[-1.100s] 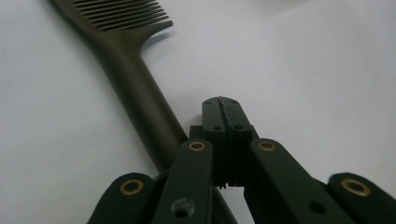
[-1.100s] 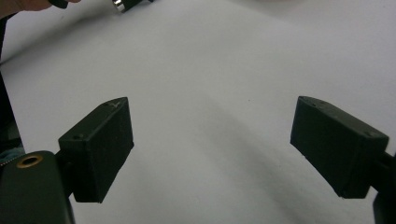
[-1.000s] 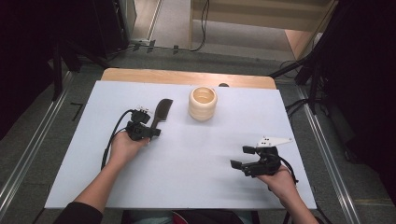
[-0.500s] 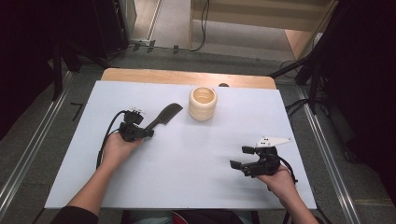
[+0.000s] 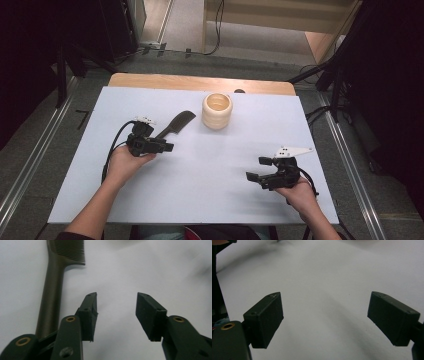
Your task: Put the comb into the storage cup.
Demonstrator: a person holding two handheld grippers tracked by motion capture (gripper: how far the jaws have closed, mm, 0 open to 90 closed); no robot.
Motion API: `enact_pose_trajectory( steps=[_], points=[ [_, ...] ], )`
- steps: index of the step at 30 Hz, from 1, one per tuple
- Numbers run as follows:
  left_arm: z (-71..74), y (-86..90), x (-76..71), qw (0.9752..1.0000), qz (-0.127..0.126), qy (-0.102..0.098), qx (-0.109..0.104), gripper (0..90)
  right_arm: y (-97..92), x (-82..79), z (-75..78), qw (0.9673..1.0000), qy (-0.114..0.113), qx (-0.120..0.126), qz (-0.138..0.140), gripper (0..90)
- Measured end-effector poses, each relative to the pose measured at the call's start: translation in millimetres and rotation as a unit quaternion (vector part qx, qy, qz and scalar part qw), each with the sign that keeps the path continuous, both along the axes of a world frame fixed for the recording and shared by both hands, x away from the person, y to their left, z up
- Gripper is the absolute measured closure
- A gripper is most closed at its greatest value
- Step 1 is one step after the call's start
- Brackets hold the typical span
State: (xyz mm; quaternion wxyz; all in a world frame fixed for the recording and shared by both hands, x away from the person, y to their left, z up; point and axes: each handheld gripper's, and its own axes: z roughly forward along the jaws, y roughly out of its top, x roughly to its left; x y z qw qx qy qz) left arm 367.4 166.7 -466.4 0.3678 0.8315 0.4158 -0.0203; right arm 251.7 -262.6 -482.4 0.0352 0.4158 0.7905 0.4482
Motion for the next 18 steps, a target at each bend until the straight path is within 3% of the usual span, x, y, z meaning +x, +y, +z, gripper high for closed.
enact_pose_trajectory(
  steps=[5,18],
  points=[
    [3.5,3.5,-12.4,0.9997,-0.007,-0.017,-0.017,40.7,0.1,0.0,-0.3,1.0000,0.000,-0.001,0.000,11.5],
    [5.2,14.3,-39.5,0.9981,-0.025,-0.045,-0.033,33.5,0.1,0.0,-0.7,1.0000,0.001,0.000,0.004,11.5]
  ],
)
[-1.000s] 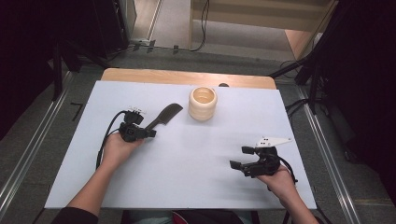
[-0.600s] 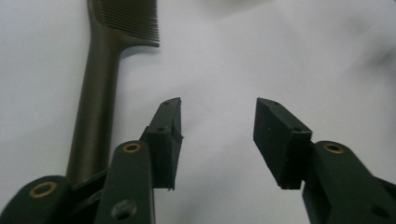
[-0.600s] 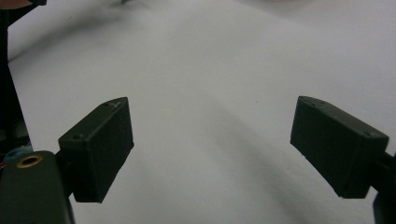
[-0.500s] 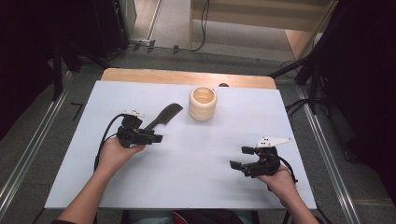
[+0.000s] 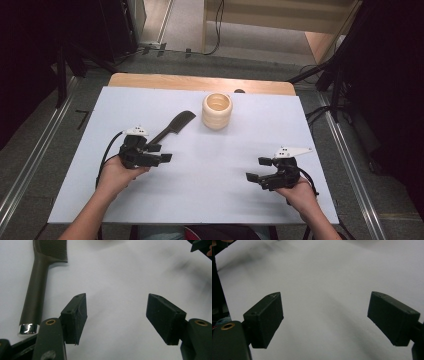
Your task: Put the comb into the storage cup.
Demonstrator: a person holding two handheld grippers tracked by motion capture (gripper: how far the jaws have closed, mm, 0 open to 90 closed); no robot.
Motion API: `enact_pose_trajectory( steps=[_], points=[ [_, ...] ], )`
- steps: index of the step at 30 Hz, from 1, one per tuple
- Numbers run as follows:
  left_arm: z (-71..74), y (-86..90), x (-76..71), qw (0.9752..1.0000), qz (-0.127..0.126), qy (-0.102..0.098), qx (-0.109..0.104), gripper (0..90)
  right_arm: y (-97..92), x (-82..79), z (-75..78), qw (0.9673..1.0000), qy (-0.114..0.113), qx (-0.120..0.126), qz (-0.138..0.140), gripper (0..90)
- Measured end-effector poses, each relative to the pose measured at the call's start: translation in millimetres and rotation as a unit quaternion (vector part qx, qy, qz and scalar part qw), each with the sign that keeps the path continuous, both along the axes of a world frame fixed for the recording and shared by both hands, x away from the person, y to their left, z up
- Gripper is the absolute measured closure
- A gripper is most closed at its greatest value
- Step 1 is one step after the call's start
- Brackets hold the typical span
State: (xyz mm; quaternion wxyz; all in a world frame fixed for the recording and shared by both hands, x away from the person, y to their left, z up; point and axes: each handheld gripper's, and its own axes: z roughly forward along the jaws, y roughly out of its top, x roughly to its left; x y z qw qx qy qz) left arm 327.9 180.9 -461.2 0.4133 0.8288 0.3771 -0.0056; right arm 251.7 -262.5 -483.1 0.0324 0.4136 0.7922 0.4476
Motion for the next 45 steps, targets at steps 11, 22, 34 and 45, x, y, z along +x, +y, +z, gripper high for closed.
enact_pose_trajectory(
  steps=[11,22,34,45],
  points=[
    [1.8,18.2,-20.8,0.9999,0.000,-0.007,-0.013,28.3,1.5,-0.4,-0.9,1.0000,0.005,-0.001,0.007,11.5],
    [-1.0,40.1,-37.8,0.9999,0.010,-0.010,-0.007,26.5,2.0,-0.7,-1.1,0.9999,0.004,-0.004,0.010,11.5],
    [-1.5,56.6,-47.2,0.9996,0.027,-0.008,-0.009,26.6,2.5,-1.6,-1.0,0.9999,0.002,-0.005,0.014,11.5],
    [1.8,60.6,-36.1,0.9990,0.044,-0.005,-0.008,26.6,2.1,-1.5,-1.2,0.9999,0.002,-0.004,0.012,11.5]
  ],
)
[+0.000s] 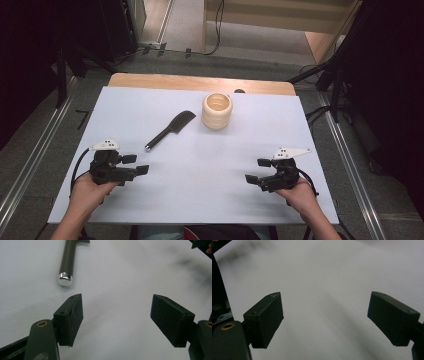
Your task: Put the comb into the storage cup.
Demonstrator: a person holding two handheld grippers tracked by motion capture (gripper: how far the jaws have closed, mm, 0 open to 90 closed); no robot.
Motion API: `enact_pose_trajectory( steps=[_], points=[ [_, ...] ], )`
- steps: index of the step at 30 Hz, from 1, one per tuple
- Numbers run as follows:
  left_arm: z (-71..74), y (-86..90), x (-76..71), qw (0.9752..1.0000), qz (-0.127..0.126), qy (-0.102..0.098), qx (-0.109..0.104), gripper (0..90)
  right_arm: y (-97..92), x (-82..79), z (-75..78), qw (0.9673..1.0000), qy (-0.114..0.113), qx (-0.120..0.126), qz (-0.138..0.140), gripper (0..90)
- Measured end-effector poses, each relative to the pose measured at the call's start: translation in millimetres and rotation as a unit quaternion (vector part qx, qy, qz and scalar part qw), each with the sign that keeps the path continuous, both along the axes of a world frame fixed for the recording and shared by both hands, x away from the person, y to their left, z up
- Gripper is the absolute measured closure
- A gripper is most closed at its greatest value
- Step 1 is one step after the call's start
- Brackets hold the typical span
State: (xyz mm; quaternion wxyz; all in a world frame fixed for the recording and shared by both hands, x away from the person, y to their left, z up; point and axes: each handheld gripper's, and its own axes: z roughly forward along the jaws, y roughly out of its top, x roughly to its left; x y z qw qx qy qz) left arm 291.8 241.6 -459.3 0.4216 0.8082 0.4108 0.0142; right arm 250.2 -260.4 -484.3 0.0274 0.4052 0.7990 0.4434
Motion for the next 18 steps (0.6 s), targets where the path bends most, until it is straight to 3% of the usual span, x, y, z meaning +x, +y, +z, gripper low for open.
enact_pose_trajectory(
  steps=[3,6,18],
  points=[
    [2.8,2.0,5.9,0.9999,-0.005,-0.006,-0.009,23.9,0.7,0.0,-0.2,1.0000,0.001,-0.002,0.000,11.5],
    [5.7,1.1,12.8,0.9999,0.003,-0.011,-0.005,23.3,0.9,0.2,-0.4,1.0000,0.002,-0.004,0.001,11.6],
    [10.7,-8.3,39.7,0.9999,0.014,0.002,-0.003,24.3,0.2,0.2,-0.7,1.0000,0.000,-0.005,0.000,11.6]
  ],
)
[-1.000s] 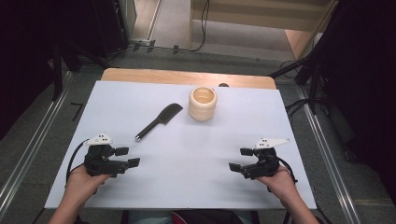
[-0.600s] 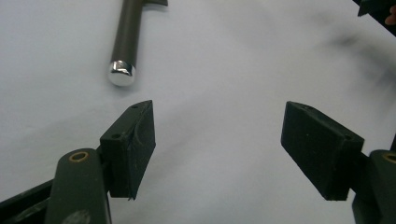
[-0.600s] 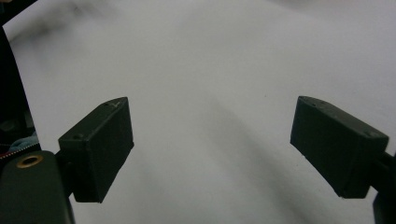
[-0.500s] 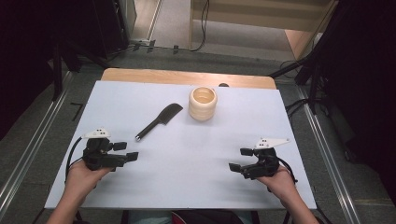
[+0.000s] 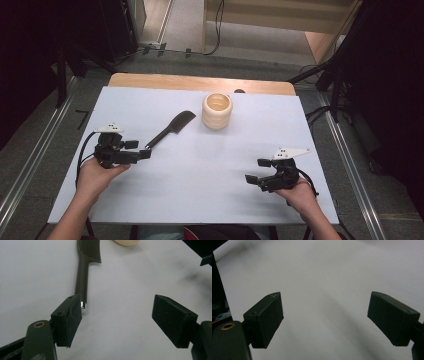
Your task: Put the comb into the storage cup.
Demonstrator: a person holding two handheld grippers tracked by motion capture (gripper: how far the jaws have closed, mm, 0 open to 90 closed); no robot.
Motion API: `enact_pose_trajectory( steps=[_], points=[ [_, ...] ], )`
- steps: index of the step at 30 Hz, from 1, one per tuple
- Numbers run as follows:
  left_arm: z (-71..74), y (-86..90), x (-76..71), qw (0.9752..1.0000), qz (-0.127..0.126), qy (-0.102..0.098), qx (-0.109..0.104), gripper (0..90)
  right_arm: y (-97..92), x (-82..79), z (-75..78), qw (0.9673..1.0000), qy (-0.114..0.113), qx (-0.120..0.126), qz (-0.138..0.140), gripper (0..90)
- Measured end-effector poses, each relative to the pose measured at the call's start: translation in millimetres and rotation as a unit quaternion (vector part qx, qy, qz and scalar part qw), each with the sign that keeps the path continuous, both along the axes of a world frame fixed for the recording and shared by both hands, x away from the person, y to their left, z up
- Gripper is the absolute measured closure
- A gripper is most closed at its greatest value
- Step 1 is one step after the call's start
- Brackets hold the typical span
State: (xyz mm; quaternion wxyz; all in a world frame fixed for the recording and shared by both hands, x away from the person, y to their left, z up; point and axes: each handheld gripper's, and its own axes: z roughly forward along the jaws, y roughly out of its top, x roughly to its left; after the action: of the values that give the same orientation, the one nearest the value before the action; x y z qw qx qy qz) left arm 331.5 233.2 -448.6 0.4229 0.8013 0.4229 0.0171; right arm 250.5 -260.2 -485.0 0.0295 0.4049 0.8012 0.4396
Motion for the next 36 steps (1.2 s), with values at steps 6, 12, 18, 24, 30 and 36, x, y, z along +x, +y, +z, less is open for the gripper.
enact_pose_trajectory(
  steps=[6,12,18,24,30,36],
  points=[
    [2.7,-3.6,11.9,1.0000,0.006,0.001,0.007,24.6,-0.1,0.0,-0.1,1.0000,0.001,-0.001,-0.001,11.5],
    [4.8,-7.6,23.9,0.9998,0.009,-0.001,0.016,24.7,0.0,0.0,-0.1,1.0000,0.001,-0.001,-0.001,11.6],
    [4.8,-14.6,36.0,0.9996,0.010,-0.003,0.025,25.3,-0.1,0.0,-0.1,1.0000,0.001,-0.002,-0.001,11.5],
    [4.3,-22.5,48.5,0.9995,0.009,-0.001,0.031,25.5,-0.2,0.0,0.0,1.0000,0.001,-0.001,-0.002,11.5],
    [5.6,-32.5,62.8,0.9994,0.006,0.000,0.035,26.4,-0.1,0.0,0.0,1.0000,0.001,-0.002,-0.001,11.5],
    [8.0,-38.0,76.4,0.9992,0.007,0.007,0.037,27.0,-0.3,0.1,-0.4,1.0000,0.002,-0.002,-0.001,11.5]
  ],
)
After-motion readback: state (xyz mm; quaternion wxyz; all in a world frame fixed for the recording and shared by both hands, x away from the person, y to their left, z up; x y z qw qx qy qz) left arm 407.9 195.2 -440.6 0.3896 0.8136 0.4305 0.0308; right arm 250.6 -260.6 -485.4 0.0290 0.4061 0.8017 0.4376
